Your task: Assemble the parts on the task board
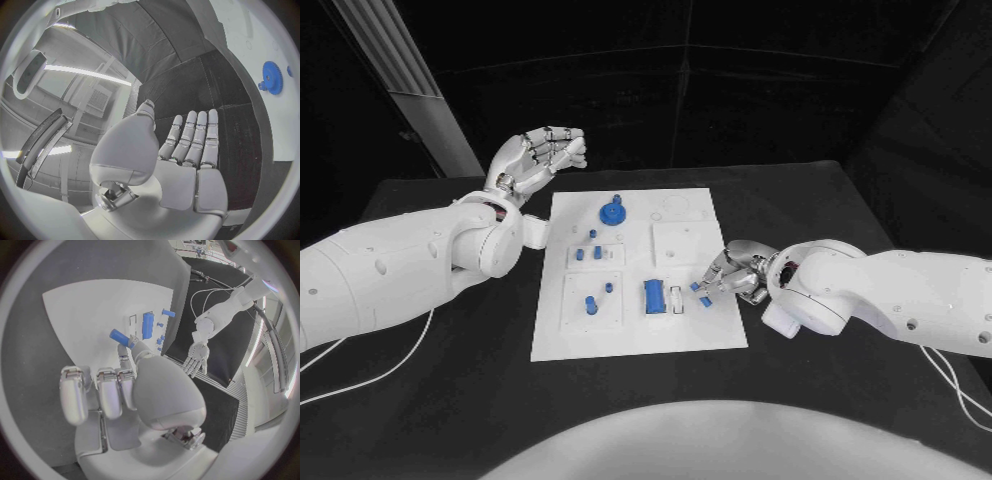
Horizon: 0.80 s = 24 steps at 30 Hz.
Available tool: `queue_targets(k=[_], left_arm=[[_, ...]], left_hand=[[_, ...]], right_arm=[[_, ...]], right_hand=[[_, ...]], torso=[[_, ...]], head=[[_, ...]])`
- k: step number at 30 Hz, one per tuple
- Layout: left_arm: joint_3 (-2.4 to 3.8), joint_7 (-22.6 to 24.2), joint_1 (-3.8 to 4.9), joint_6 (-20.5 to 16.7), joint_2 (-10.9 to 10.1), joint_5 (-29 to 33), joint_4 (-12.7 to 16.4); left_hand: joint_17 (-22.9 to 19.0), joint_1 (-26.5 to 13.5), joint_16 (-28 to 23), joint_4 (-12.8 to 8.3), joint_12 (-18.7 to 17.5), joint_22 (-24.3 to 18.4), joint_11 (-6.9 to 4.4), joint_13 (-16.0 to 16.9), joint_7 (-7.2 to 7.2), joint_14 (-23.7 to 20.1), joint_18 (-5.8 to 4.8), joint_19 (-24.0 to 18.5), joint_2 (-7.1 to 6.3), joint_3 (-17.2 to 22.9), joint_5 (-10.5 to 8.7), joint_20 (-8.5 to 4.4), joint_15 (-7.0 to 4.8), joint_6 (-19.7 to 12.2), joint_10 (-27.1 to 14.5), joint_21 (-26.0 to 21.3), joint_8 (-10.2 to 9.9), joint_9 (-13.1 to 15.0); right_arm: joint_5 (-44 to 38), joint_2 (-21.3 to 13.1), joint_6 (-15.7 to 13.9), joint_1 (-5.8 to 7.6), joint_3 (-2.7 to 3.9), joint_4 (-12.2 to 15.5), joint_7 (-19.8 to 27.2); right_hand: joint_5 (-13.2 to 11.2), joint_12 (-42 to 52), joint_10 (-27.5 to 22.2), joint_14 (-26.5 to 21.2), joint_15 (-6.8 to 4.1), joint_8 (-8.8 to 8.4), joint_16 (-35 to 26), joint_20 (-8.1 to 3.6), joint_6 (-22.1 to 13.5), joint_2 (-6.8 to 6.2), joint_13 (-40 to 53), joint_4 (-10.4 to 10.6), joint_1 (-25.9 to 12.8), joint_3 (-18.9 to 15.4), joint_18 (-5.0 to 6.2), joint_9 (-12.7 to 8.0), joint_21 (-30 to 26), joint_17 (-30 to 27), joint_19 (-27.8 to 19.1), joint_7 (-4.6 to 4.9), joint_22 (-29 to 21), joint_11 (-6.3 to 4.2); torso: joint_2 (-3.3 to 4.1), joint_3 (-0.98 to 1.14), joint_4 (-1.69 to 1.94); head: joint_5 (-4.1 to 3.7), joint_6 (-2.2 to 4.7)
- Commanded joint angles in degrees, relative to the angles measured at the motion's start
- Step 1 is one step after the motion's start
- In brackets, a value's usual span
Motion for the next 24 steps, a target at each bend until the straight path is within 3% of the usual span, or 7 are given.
queue_targets(k=[1, 9, 24], left_arm=[[0.04, 5.5, 0.08, 0.6, 0.2, 0.1, 0.0], [0.04, 5.4, 0.08, 0.7, 0.3, 0.1, -0.1], [0.04, 5.3, 0.08, 0.8, 0.4, 0.1, -0.2]], left_hand=[[-0.1, -0.2, 0.4, 0.0, 0.3, -0.1, -0.03, -0.1, 6.38, -0.3, -0.52, 0.1, 0.61, -0.2, 0.30, 0.03, -0.01, -0.4, -0.5, -0.2, 0.3, -0.1], [-0.4, -0.1, 0.7, 0.0, 0.5, -0.1, -0.02, -0.1, 6.38, -0.4, -0.54, 0.1, 0.76, -0.5, 0.46, 0.03, 0.01, -0.5, -0.7, -0.2, 0.6, -0.1], [-0.5, -0.1, 0.7, 0.0, 0.6, -0.1, -0.02, -0.1, 6.38, -0.4, -0.55, 0.1, 0.79, -0.5, 0.48, 0.03, 0.01, -0.5, -0.7, -0.2, 0.6, -0.1]], right_arm=[[7.5, 0.5, 0.5, 0.10, 0.03, -0.5, 1.4], [12.1, 2.1, 1.8, 0.10, 0.03, -1.9, 0.0], [15.8, 3.9, 1.3, 0.09, 0.01, -3.4, -2.2]], right_hand=[[0.0, -0.3, 6.0, 6.1, 0.14, -0.55, 0.1, -0.02, 1.8, 0.67, 15.0, 0.3, -0.1, 0.1, -0.42, -0.2, 0.2, 15.1, 5.9, -1.07, 15.1, -0.23], [-0.4, -0.3, 6.0, 6.1, 0.10, -1.19, 0.1, -0.01, 2.2, 0.48, 15.0, 0.8, -0.9, 0.1, -0.42, -0.5, 0.2, 15.1, 5.9, -1.15, 15.1, -0.29], [-1.0, -0.3, 6.0, 6.1, -0.02, -2.23, 0.1, -0.04, 2.9, 0.27, 15.0, 1.9, -2.3, -0.2, -0.42, -1.0, 0.2, 15.1, 5.9, -1.30, 15.1, -0.43]], torso=[[0.00, -0.04, 0.02], [0.00, 0.01, 0.05], [0.04, 0.02, -0.05]], head=[[-0.14, -0.01], [-0.15, -0.01], [-0.08, -0.01]])
